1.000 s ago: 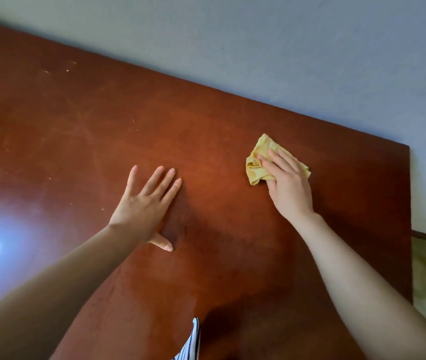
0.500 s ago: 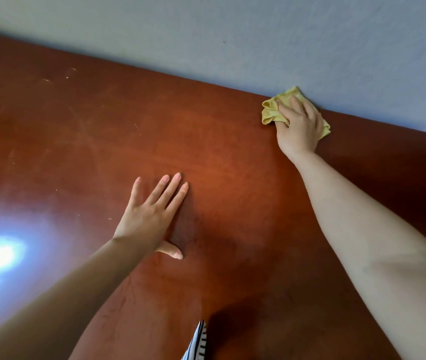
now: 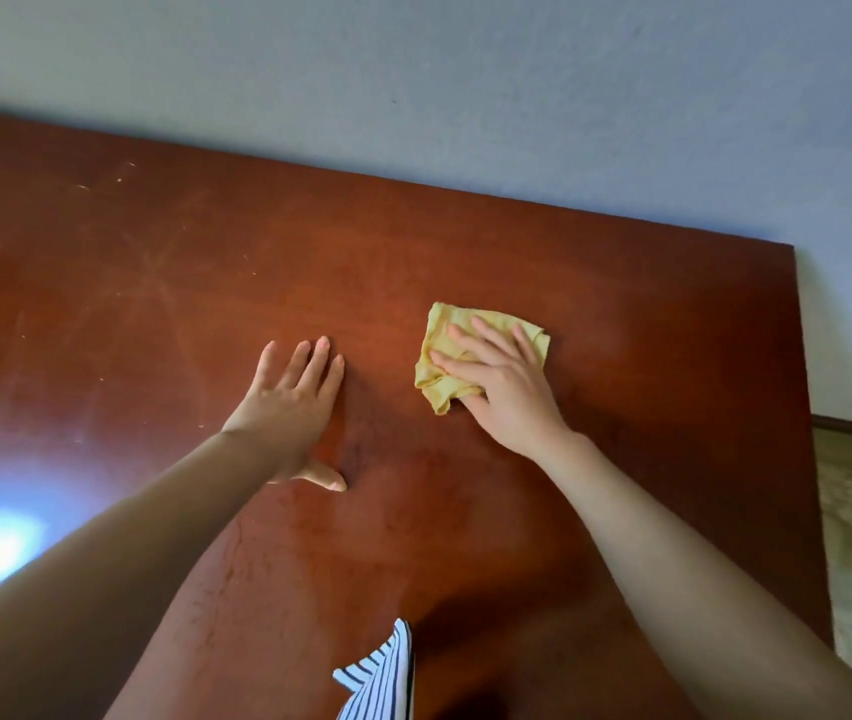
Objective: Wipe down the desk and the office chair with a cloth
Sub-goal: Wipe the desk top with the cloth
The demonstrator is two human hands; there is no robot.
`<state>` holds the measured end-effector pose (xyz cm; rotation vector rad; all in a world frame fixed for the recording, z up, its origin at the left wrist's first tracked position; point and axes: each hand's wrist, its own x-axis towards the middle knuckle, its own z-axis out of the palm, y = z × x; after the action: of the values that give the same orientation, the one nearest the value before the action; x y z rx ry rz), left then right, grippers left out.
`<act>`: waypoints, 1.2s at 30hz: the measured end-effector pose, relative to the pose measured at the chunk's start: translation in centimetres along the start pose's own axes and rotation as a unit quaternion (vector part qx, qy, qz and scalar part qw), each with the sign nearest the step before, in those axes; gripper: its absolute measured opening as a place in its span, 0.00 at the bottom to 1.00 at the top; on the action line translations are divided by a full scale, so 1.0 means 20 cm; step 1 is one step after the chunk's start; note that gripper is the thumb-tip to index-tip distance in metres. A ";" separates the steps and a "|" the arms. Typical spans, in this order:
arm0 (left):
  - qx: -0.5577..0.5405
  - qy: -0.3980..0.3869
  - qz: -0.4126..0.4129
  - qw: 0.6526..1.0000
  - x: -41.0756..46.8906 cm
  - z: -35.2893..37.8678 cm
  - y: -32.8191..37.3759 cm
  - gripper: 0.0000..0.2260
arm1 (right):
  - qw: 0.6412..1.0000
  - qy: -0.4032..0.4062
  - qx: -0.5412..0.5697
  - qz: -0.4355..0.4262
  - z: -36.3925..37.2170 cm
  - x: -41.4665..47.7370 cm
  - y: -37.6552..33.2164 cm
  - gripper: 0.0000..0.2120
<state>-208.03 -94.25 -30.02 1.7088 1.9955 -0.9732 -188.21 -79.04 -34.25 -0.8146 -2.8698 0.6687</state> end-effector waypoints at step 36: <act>-0.042 0.013 -0.103 0.994 0.06 -0.04 0.21 0.63 | 0.974 0.067 -0.083 0.200 -0.17 0.20 0.40 0.18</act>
<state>-204.10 -92.61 -31.35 1.5025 2.2301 -0.9220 -187.13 -69.46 -34.77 -1.4265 -2.6855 0.3842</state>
